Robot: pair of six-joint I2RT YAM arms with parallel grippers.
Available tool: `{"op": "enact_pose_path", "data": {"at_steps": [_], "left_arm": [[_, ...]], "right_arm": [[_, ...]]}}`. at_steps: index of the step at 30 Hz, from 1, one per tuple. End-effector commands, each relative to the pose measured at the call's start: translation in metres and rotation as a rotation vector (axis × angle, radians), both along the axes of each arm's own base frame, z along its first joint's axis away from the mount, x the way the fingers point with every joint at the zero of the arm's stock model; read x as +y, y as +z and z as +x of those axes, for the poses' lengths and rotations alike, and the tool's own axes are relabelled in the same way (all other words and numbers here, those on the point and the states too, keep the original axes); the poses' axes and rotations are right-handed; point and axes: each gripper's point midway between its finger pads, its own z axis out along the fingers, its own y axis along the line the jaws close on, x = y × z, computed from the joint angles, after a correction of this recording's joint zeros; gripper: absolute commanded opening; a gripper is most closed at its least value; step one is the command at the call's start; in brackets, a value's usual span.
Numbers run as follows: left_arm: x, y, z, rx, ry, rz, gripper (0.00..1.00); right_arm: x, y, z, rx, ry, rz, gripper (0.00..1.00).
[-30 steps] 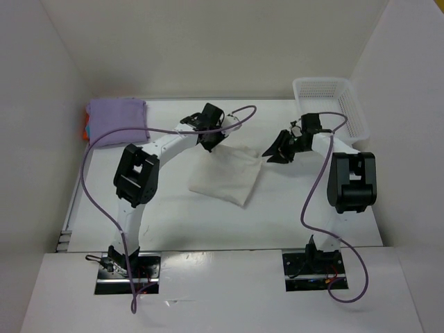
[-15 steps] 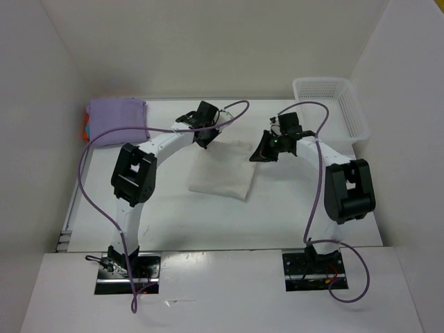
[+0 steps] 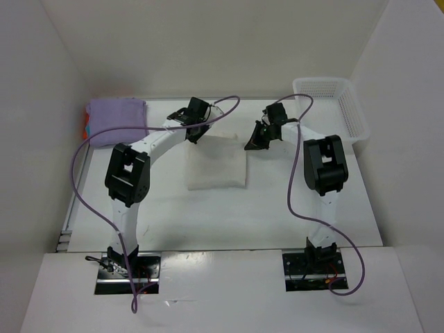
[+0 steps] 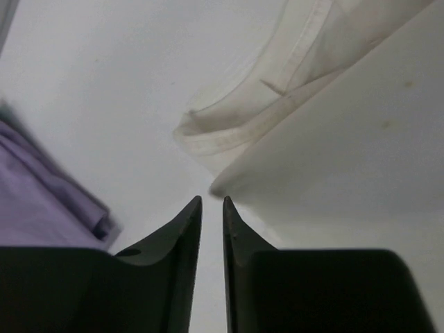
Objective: Fold and stack the t-shirts
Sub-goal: Fold the long partially folded tshirt into a neat square
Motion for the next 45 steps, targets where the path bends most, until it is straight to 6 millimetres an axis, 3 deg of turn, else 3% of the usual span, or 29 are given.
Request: {"op": "enact_pose_path", "data": {"at_steps": [1, 2, 3, 7, 9, 10, 12, 14, 18, 24, 26, 32, 33, 40, 43, 45], "left_arm": [[0.026, 0.036, 0.010, -0.113, 0.052, 0.080, 0.26], [0.034, 0.037, 0.012, -0.118, 0.065, 0.100, 0.33], [0.037, 0.038, 0.013, -0.123, 0.061, 0.125, 0.48], [0.051, 0.055, 0.014, -0.166, 0.099, 0.153, 0.63], [0.046, 0.067, 0.011, -0.176, 0.076, 0.118, 0.69], [0.032, 0.071, 0.009, -0.166, 0.018, 0.054, 0.74], [0.018, 0.072, 0.006, -0.138, -0.034, -0.008, 0.78], [0.003, 0.057, 0.000, -0.070, -0.103, -0.073, 0.80], [-0.020, 0.033, -0.009, 0.049, -0.202, -0.199, 0.80], [0.006, 0.011, 0.005, 0.110, -0.105, -0.282, 0.80], [0.011, 0.008, 0.009, 0.137, -0.102, -0.334, 0.80], [-0.007, 0.001, 0.002, 0.193, -0.190, -0.398, 0.75], [-0.007, 0.002, 0.004, 0.182, -0.193, -0.400, 0.65], [-0.013, 0.009, 0.010, 0.147, -0.218, -0.424, 0.60], [-0.010, -0.014, 0.010, 0.196, -0.194, -0.402, 0.59], [-0.010, -0.015, 0.010, 0.205, -0.192, -0.401, 0.59]], "right_arm": [[0.003, 0.004, 0.026, -0.051, -0.009, 0.003, 0.00], [0.004, -0.001, 0.026, -0.047, -0.003, 0.009, 0.00], [0.011, 0.008, 0.031, -0.072, 0.007, 0.015, 0.00], [0.012, 0.017, 0.038, -0.087, 0.015, 0.013, 0.00], [0.015, 0.023, 0.037, -0.108, 0.025, 0.004, 0.11], [0.011, 0.022, 0.036, -0.109, 0.011, -0.015, 0.19], [0.008, 0.026, 0.032, -0.126, 0.003, -0.021, 0.37], [0.008, 0.024, 0.030, -0.124, -0.004, -0.016, 0.45], [0.014, 0.016, 0.031, -0.104, 0.029, 0.006, 0.53], [0.021, 0.015, 0.042, -0.116, 0.061, 0.024, 0.56], [0.024, 0.010, 0.039, -0.099, 0.073, 0.037, 0.52], [0.025, 0.008, 0.037, -0.096, 0.078, 0.044, 0.44], [0.024, 0.007, 0.036, -0.087, 0.078, 0.043, 0.41], [0.024, 0.004, 0.033, -0.078, 0.078, 0.041, 0.37], [0.024, 0.004, 0.033, -0.078, 0.078, 0.041, 0.37], [0.024, 0.004, 0.033, -0.078, 0.078, 0.041, 0.36]]}}
